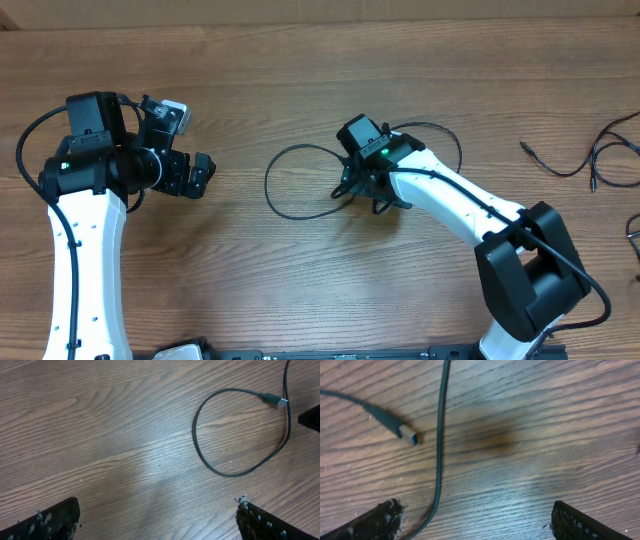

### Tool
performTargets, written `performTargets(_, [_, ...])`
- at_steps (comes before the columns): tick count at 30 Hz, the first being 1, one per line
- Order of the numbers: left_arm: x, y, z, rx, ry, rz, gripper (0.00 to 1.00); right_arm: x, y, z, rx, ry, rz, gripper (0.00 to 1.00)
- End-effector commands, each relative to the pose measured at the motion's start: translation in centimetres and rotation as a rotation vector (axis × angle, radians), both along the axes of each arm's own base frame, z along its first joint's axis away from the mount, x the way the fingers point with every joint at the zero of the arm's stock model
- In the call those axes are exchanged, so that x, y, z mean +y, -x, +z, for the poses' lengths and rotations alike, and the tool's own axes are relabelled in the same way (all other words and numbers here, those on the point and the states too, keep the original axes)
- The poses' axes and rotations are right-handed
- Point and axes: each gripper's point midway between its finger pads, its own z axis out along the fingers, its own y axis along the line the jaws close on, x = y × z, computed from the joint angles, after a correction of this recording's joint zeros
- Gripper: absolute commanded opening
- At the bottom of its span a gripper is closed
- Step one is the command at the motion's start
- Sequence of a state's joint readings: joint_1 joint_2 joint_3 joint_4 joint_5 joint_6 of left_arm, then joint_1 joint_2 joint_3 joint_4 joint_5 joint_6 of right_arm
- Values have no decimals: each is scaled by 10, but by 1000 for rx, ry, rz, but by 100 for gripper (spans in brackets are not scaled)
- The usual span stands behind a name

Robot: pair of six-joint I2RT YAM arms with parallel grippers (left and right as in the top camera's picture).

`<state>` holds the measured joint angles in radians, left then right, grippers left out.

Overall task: Untangle cables
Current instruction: 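Grasp the black cable with the right gripper and lift it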

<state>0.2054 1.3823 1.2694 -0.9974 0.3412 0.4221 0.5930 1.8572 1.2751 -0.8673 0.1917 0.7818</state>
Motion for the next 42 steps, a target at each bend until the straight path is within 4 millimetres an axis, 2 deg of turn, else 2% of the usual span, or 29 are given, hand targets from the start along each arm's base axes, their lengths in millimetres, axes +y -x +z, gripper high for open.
performTargets(1, [-1,-2,1,-8,7,-13,100,3,7,-5,3,40,19,95])
performTargets(7, [-1,-2,1,-8,7,-13,100,7,15,-16,32,53,-5,95])
performTargets(14, [-1,-2,1,-8,7,-13,100,4,22,-45,94,99,-8,94])
performTargets(24, [-1,-2,1,-8,7,-13,100,4,19,-48,84,106,-8,94])
performTargets(30, [-1,-2,1,-8,7,-13,100,1,18,-47,76,122,-11,72])
performTargets(33, [-1,-2,1,-8,7,-13,100,1,17,-47,72,116,-33,49])
performTargets(37, [-1,-2,1,-8,7,-13,100,3,16,-47,65,106,-32,28])
performTargets(42, [-1,-2,1,-8,7,-13,100,4,14,-47,60,102,-33,12])
